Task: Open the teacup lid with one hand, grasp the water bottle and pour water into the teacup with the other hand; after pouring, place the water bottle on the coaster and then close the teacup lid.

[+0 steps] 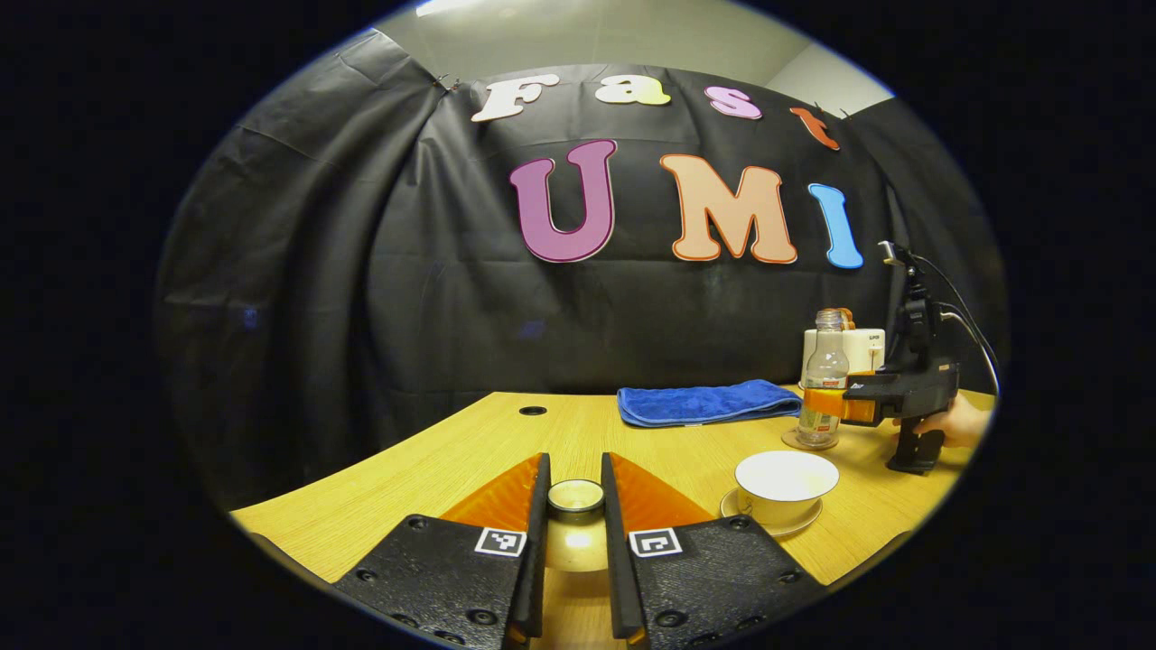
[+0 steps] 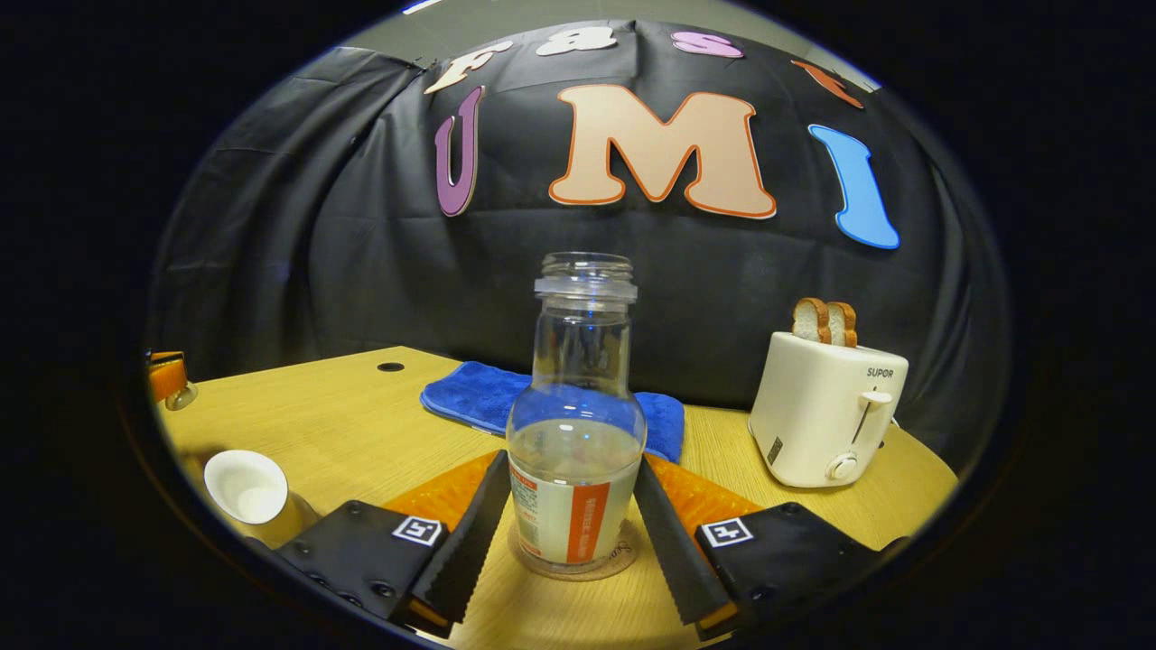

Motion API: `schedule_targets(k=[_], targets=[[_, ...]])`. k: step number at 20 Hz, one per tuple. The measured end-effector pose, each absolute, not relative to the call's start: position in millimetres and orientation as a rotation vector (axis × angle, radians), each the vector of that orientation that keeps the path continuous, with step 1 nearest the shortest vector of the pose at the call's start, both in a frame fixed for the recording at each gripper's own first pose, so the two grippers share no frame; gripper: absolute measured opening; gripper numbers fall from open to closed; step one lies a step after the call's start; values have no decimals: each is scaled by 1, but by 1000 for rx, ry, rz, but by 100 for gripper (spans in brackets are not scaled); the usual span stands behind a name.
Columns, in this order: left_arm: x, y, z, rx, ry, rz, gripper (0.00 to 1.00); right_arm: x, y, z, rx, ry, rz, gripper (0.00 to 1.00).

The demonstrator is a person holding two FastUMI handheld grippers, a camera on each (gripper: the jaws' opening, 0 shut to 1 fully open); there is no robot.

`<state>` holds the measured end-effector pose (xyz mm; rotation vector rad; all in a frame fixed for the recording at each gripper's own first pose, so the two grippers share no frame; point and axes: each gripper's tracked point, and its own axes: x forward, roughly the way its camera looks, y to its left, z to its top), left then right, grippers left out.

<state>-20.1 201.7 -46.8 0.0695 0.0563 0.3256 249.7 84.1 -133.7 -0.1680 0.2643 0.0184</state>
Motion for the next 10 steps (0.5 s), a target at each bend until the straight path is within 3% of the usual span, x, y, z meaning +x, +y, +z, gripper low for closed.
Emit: schedule_targets(k=[3, 4, 5, 8, 10], targets=[[-19, 200, -48, 68, 57, 319, 27, 242, 80, -129, -139, 247, 25, 88], [-16, 198, -47, 68, 57, 316, 27, 238, 78, -130, -127, 252, 25, 83], [-14, 196, -49, 67, 57, 310, 27, 236, 76, -129, -113, 251, 26, 88], [-2, 190, -49, 65, 60, 290, 27, 227, 76, -127, -99, 249, 35, 84], [14, 175, -51, 64, 60, 245, 27, 218, 75, -121, -105, 229, 40, 88]])
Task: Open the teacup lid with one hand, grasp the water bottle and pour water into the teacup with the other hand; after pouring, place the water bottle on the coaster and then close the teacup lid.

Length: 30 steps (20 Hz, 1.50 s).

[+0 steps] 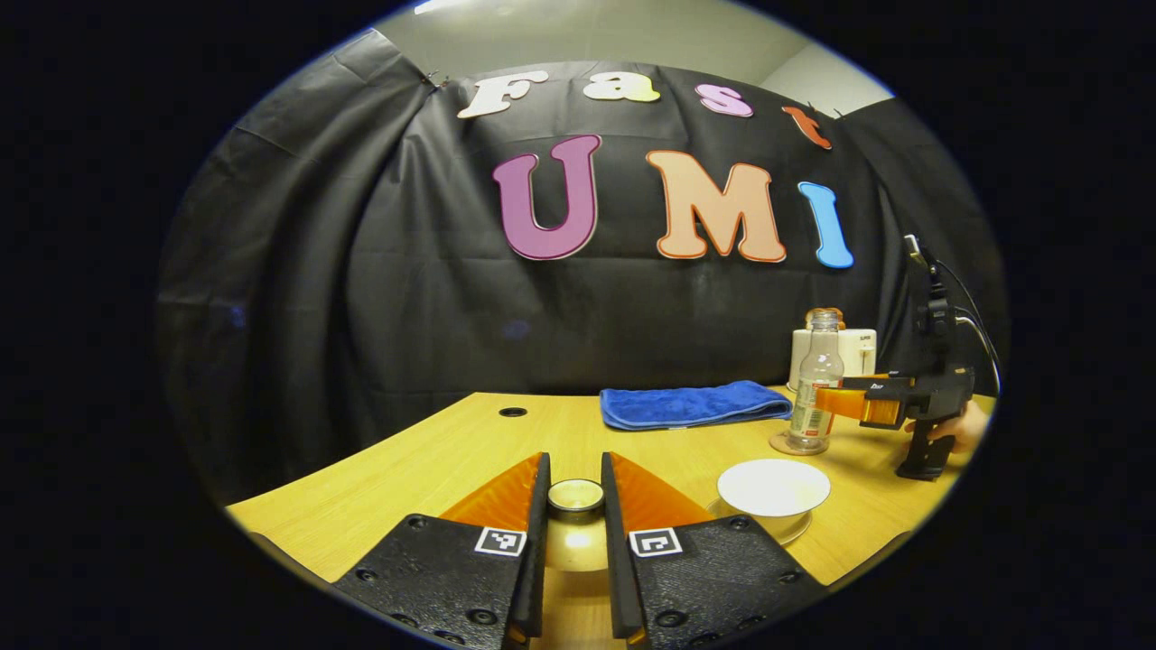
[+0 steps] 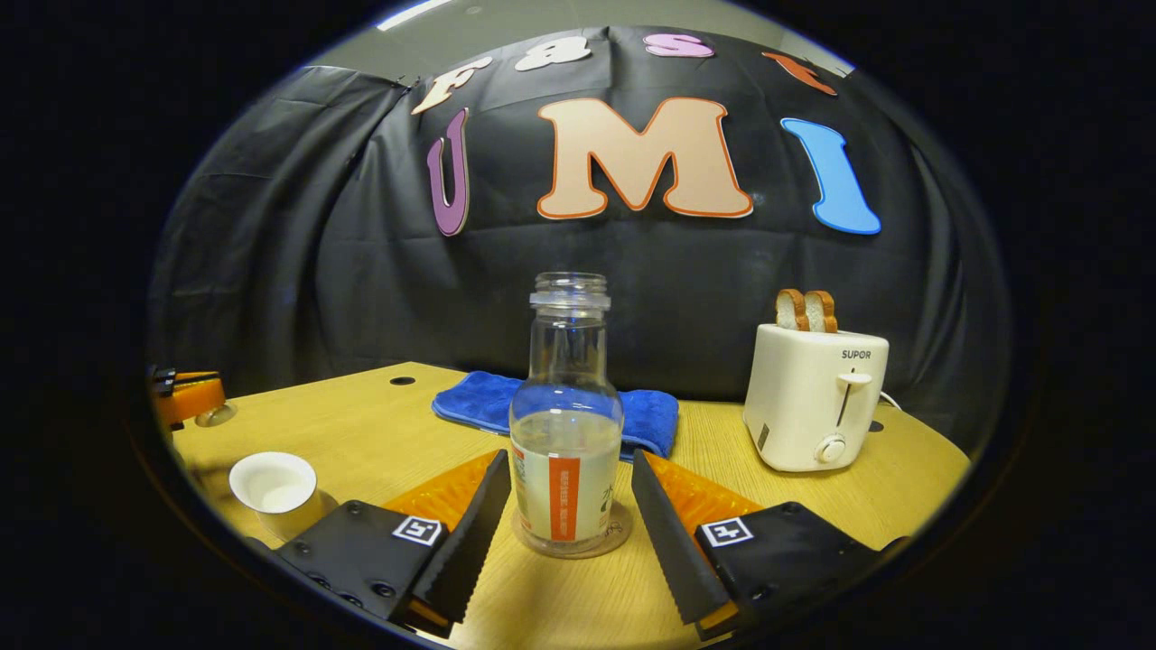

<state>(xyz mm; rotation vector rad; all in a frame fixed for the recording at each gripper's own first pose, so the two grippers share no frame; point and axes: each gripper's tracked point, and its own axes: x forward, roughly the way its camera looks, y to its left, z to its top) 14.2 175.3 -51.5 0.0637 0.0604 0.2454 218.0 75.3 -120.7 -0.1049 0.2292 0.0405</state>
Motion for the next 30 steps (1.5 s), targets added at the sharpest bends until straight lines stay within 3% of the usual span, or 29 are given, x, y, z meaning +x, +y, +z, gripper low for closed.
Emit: schedule_targets(k=[1, 3, 8, 9, 11, 12, 14, 15, 20, 21, 22, 30], targets=[[21, 169, -54, 61, 67, 224, 27, 211, 75, -118, -109, 218, 40, 92], [34, 154, -55, 58, 65, 171, 27, 197, 74, -113, -111, 197, 39, 88], [54, 121, -59, 52, 66, 40, 27, 169, 63, -100, -58, 146, 28, 92], [56, 113, -58, 49, 62, 14, 27, 165, 61, -98, -51, 137, 27, 87], [60, 92, -59, 46, 64, -60, 27, 158, 60, -98, -53, 139, 39, 92], [60, 84, -61, 49, 68, -94, 27, 155, 60, -97, -51, 142, 44, 87], [59, 73, -60, 47, 64, -145, 27, 150, 58, -95, -51, 139, 45, 92], [59, 69, -61, 44, 65, -160, 27, 146, 57, -94, -51, 138, 45, 87], [61, 58, -65, 59, 91, -211, 27, 130, 51, -91, -52, 136, 34, 87], [61, 54, -69, 68, 107, -226, 27, 126, 49, -90, -52, 134, 30, 83], [62, 50, -72, 80, 128, -243, 27, 121, 49, -89, -52, 134, 31, 87], [62, 49, -79, 120, 184, -251, 28, 109, 45, -86, -54, 134, 25, 87]])
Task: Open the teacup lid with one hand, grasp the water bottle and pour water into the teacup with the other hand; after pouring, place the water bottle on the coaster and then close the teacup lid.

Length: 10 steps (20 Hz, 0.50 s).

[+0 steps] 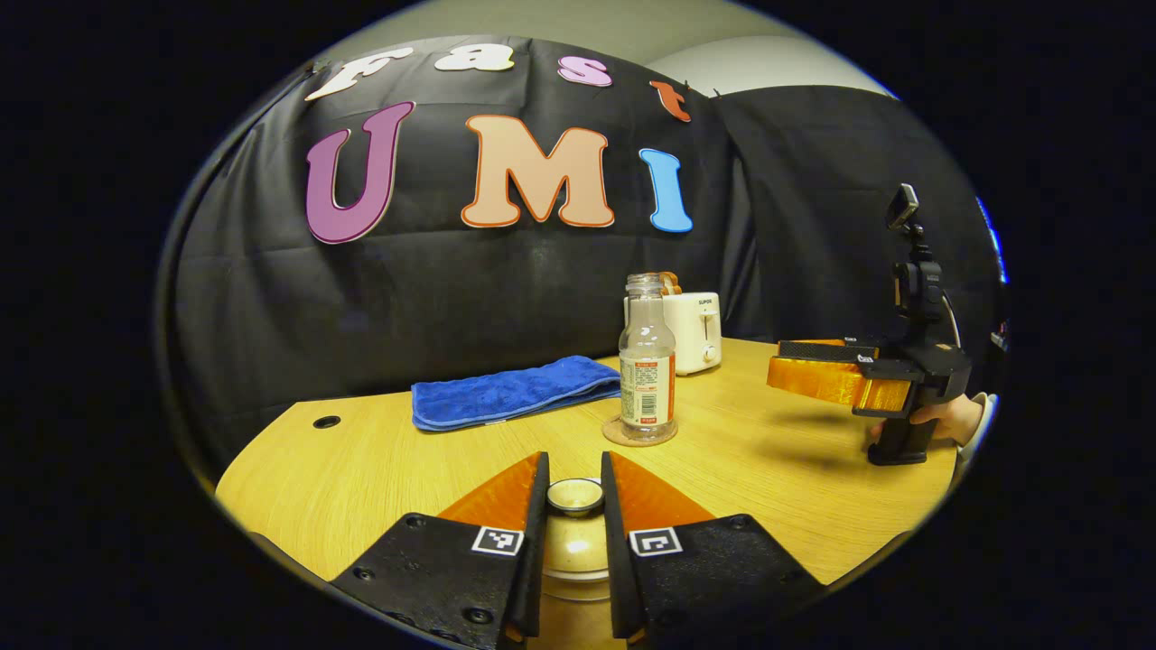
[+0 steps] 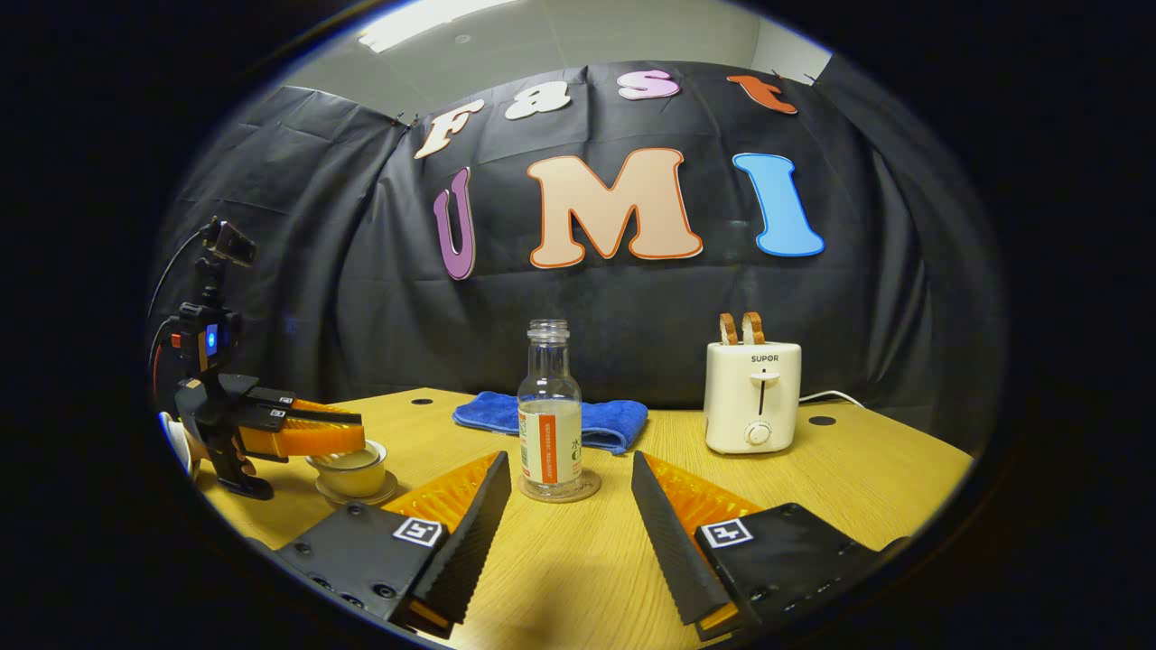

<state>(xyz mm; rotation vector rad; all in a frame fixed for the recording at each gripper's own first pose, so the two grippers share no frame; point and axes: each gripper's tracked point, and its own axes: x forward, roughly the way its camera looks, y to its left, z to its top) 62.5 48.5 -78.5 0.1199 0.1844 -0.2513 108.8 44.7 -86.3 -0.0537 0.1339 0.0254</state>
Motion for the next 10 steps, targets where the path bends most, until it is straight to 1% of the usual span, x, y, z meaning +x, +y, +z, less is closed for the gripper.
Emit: schedule_targets(k=[1, 4, 7, 8, 9, 10], targets=[[62, 48, -80, 121, 192, -252, 28, 108, 44, -86, -54, 133, 23, 87], [61, 47, -81, 127, 197, -256, 33, 107, 43, -86, -55, 132, 15, 87], [60, 50, -79, 124, 190, -245, 40, 106, 41, -85, -56, 132, 6, 87], [60, 51, -78, 122, 182, -237, 43, 106, 41, -85, -56, 132, 3, 87], [59, 53, -76, 121, 177, -227, 51, 106, 40, -85, -57, 132, 1, 87], [58, 54, -74, 122, 172, -217, 55, 106, 40, -85, -57, 132, -2, 87]])
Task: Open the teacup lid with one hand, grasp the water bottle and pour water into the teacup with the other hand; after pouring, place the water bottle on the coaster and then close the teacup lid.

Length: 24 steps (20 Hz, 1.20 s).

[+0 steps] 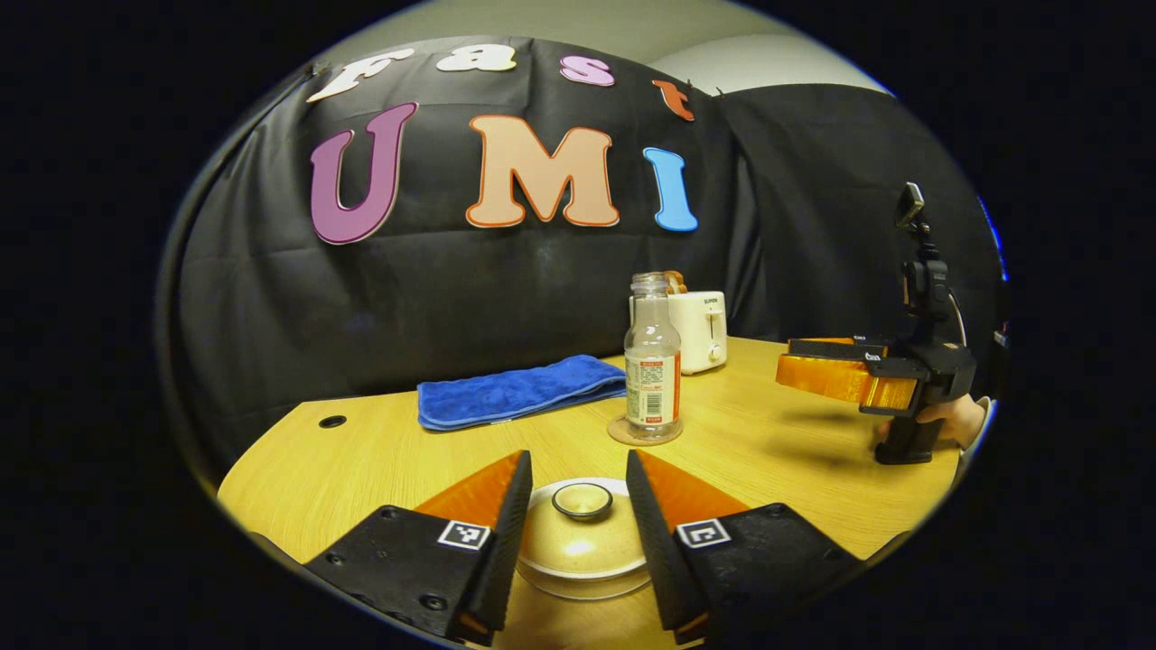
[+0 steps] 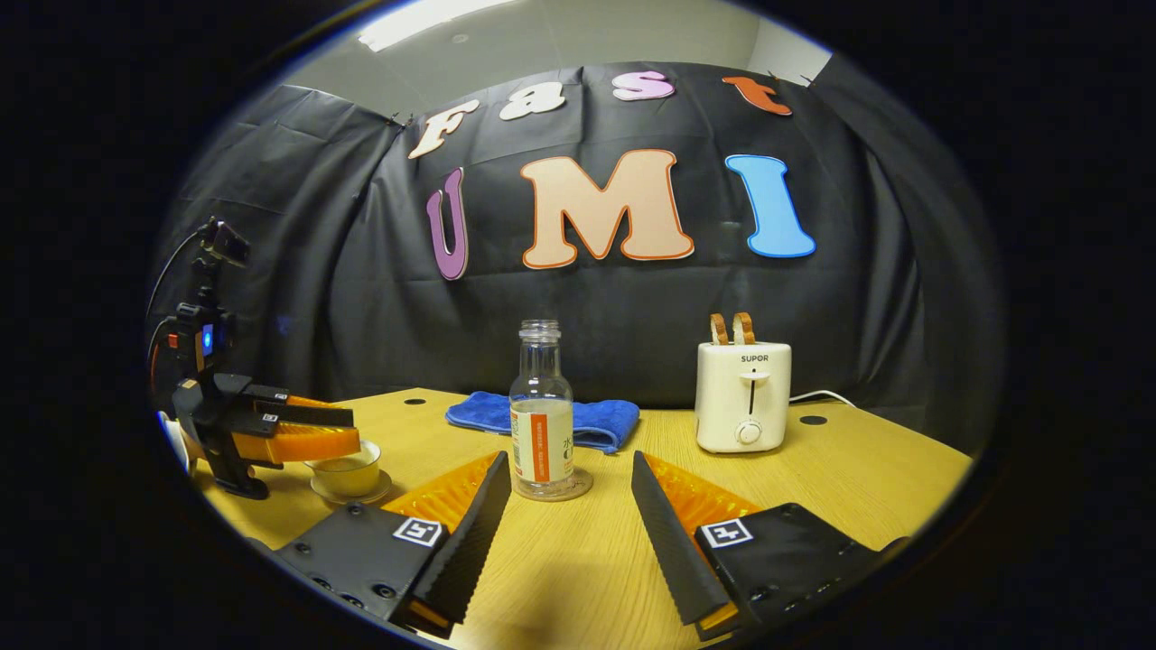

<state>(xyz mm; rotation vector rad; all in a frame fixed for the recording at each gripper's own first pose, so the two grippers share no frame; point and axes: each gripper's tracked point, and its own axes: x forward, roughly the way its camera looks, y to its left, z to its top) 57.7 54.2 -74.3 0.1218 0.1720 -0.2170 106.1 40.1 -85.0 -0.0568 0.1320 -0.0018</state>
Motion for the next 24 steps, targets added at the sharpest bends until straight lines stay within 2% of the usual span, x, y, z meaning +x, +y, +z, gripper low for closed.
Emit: schedule_targets(k=[1, 5, 7, 9, 10, 11, 15, 16, 19, 20, 22, 23, 24], targets=[[55, 54, -73, 124, 166, -210, 63, 106, 39, -85, -57, 132, -5, 87], [44, 57, -65, 110, 121, -186, 75, 106, 39, -85, -58, 132, -8, 87], [36, 62, -55, 78, 77, -167, 100, 106, 39, -85, -58, 132, -8, 87], [30, 69, -54, 37, 59, -138, 97, 105, 38, -85, -59, 132, -14, 87], [26, 74, -57, 50, 65, -116, 96, 106, 36, -85, -59, 131, -19, 83], [22, 79, -55, 45, 60, -96, 96, 105, 36, -85, -60, 131, -24, 87], [10, 112, -52, 54, 60, 44, 96, 103, 25, -83, -65, 127, -75, 87], [9, 121, -51, 57, 59, 83, 96, 102, 22, -83, -67, 126, -91, 83], [3, 147, -50, 63, 61, 197, 96, 95, 10, -80, -72, 122, -152, 84], [0, 149, -50, 62, 58, 213, 96, 93, 9, -79, -74, 121, -161, 87], [1, 148, -49, 63, 58, 214, 96, 89, 2, -79, -77, 120, -191, 87], [2, 148, -47, 63, 51, 216, 95, 87, -1, -78, -78, 117, -207, 91], [2, 150, -53, 66, 65, 222, 96, 84, -5, -78, -81, 114, -227, 83]])
